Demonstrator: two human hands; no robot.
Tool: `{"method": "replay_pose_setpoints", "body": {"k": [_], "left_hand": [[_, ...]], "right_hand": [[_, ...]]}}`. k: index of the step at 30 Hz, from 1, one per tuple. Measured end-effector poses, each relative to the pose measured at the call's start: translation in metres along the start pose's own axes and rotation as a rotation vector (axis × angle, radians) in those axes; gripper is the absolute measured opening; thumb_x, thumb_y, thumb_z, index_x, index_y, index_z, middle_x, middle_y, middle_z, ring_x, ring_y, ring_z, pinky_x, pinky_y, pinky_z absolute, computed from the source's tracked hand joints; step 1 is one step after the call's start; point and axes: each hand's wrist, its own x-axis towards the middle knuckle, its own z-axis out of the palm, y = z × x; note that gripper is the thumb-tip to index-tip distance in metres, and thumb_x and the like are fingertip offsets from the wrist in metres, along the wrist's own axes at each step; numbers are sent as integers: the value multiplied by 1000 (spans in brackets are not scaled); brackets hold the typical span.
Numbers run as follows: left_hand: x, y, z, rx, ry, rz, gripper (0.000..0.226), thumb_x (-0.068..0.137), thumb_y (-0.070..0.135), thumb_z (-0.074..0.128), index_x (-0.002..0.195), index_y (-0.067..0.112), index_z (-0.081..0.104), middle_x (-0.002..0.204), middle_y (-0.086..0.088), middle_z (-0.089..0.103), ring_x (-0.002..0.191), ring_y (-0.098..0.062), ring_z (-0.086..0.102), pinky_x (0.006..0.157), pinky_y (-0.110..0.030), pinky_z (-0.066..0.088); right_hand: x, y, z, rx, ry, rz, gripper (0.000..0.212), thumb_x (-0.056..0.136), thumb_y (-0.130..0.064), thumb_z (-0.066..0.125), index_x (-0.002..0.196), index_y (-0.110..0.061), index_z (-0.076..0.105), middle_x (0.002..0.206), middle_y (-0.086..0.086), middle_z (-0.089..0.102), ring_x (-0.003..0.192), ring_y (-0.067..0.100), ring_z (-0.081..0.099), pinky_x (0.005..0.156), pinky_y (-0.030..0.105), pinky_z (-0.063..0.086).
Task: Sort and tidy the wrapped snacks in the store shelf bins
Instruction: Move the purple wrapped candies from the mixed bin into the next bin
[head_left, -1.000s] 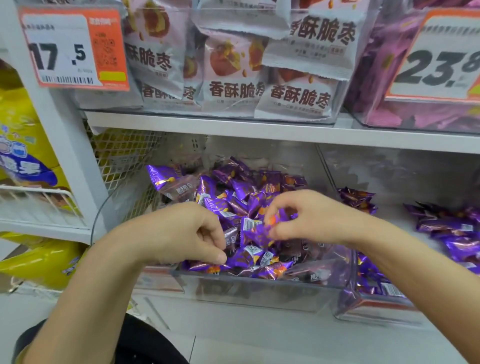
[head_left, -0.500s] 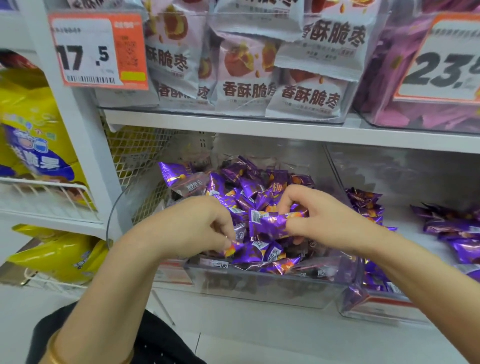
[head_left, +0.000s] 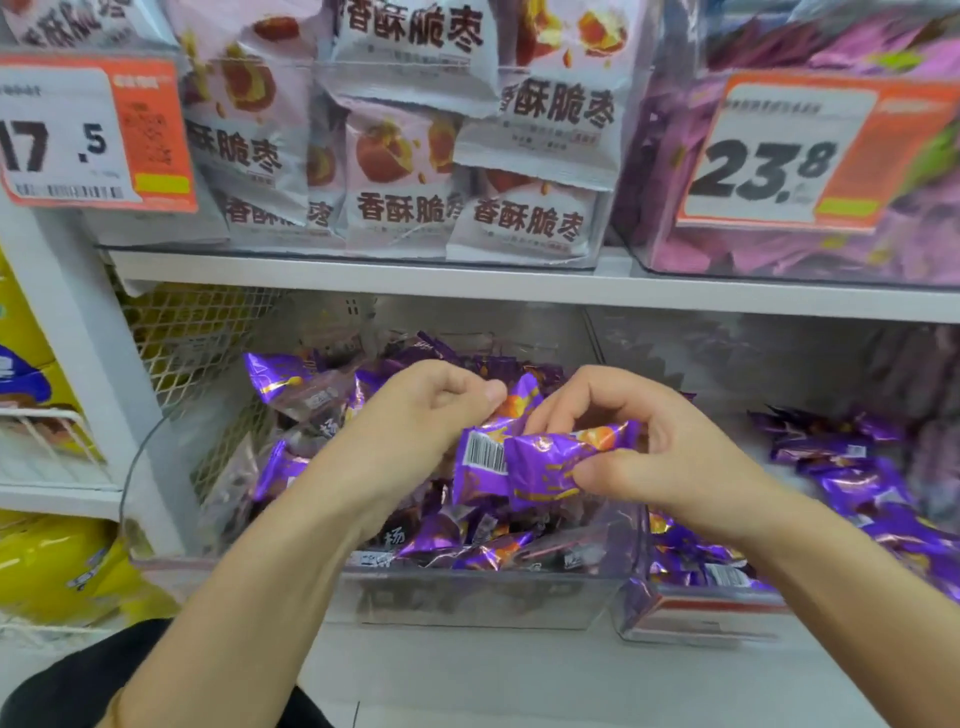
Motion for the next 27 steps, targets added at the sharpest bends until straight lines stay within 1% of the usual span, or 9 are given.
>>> {"method": "replay_pose_setpoints", "body": {"k": [2, 4, 7, 9, 12, 16, 19, 22, 27], "left_hand": [[6, 4, 19, -93, -10, -12, 19, 91, 28, 53, 83, 11, 59, 78, -7, 63, 57, -8, 59, 49, -19, 49], [13, 7, 37, -89, -63, 30, 18, 93, 24, 49, 85, 12, 60, 84, -3, 68, 69, -10, 66, 56, -23, 54], [31, 2, 64, 245, -36, 259, 12, 92, 17, 52, 87, 24, 61, 91, 7, 68, 83, -5, 63, 77, -20, 49], [43, -3, 80, 416, 1, 371, 15, 90, 13, 54, 89, 27, 61, 93, 11, 63, 78, -1, 56, 78, -14, 42], [60, -9, 100, 586, 30, 474, 17, 89, 10, 55, 96, 24, 62, 92, 13, 57, 82, -7, 49, 83, -21, 38], [70, -13, 114, 693, 59, 556, 21, 89, 11, 54, 103, 23, 63, 93, 17, 55, 92, -3, 44, 76, -5, 28], [72, -20, 115, 684, 71, 573, 19, 91, 18, 49, 101, 30, 60, 98, 22, 53, 102, -1, 43, 83, 5, 23], [76, -25, 115, 646, 57, 546, 19, 87, 27, 43, 97, 37, 55, 99, 29, 50, 104, -1, 43, 86, 5, 23], [77, -26, 117, 631, 51, 526, 24, 80, 30, 39, 94, 45, 52, 102, 30, 50, 99, 6, 41, 84, 7, 20]], "right_hand": [[-14, 3, -17, -6, 101, 9, 20, 55, -12, 63, 71, -25, 63, 87, 1, 67, 77, 16, 57, 67, 25, 46], [-34, 5, -40, -22, 183, 18, 18, 52, -17, 62, 68, -25, 62, 86, -3, 67, 74, 12, 57, 63, 22, 46], [-68, 14, -86, -94, 334, 99, 17, 50, -18, 63, 66, -23, 61, 86, 0, 68, 75, 13, 59, 67, 26, 47], [-84, 29, -122, -190, 451, 202, 15, 53, -10, 63, 67, -16, 59, 83, 9, 66, 73, 18, 58, 68, 25, 46], [-85, 64, -168, -355, 591, 377, 15, 56, -14, 57, 69, -7, 55, 75, 13, 58, 61, 13, 50, 55, 18, 41], [-62, 105, -196, -398, 592, 492, 35, 53, -23, 59, 80, -1, 65, 69, 2, 59, 57, 3, 47, 53, 14, 38], [-48, 130, -204, -333, 595, 505, 26, 50, -22, 60, 73, -9, 59, 66, 2, 56, 59, 7, 48, 56, 21, 38], [-45, 145, -212, -450, 473, 564, 26, 50, -23, 60, 74, -13, 56, 69, 2, 54, 63, 14, 46, 57, 26, 37], [-48, 156, -226, -629, 275, 643, 27, 69, -7, 72, 71, -19, 48, 68, 1, 51, 62, 15, 43, 57, 28, 34]]}}
